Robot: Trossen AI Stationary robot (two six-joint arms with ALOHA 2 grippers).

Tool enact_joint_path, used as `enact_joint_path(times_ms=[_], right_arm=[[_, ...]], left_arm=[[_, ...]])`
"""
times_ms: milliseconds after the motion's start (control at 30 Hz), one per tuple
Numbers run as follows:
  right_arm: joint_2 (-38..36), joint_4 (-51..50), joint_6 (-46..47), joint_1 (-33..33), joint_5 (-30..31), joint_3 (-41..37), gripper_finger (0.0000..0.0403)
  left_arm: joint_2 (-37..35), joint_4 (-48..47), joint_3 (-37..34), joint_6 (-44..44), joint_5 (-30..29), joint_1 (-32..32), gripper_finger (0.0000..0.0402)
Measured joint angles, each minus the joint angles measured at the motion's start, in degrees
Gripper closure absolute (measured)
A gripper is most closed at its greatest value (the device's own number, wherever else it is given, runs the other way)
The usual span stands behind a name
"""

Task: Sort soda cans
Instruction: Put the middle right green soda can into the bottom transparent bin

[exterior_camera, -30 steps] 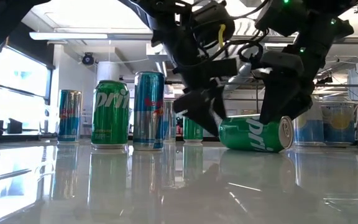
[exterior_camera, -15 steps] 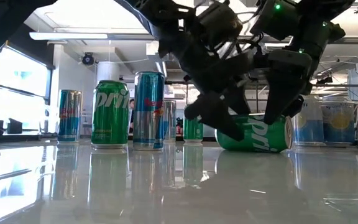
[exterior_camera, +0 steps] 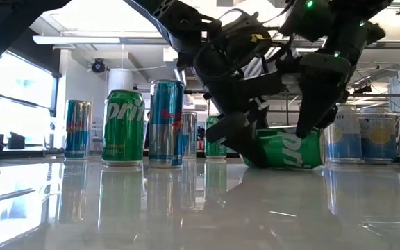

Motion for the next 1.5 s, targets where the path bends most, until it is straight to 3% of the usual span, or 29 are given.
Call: enact_joint_path(times_ms=[233,400,633,767,1000,1300,1500], right_arm=[[-9.5,-6.0,5.2,6.6,11.7,0.1,0.0086],[-15.1,-9.9,10.4,15.2,22.8,0.2,0.0085],[-17.6,-13.9,17.1,28.6,42.3,0.2,0.0085],[-17.6,-16.2,21.8,33.3,49.9,0.2,0.0085],[-17.8,-22.1,22.9,36.9,52.1,6.4,0.0085],[-17.8,-27.1,14.6,38.4,58.8,12.2,0.0085],[-17.8,-25.4,6.0,34.4,54.8,12.2,0.0085]], left_arm=[[0.0,0.2,0.0,-6.7,3.5,0.5,0.0101],[0.1,2.9,-0.1,-11.8,10.9,2.2,0.0101],[0.4,10.8,-0.3,-16.5,17.2,3.3,0.0101],[0.3,12.5,-0.3,-16.9,19.3,2.9,0.0101],[-1.8,18.1,-1.1,-19.6,22.0,2.0,0.0101],[-9.5,38.4,-15.1,-27.6,21.4,5.9,0.0097],[-14.7,46.9,-23.3,-30.7,23.3,6.5,0.0087]])
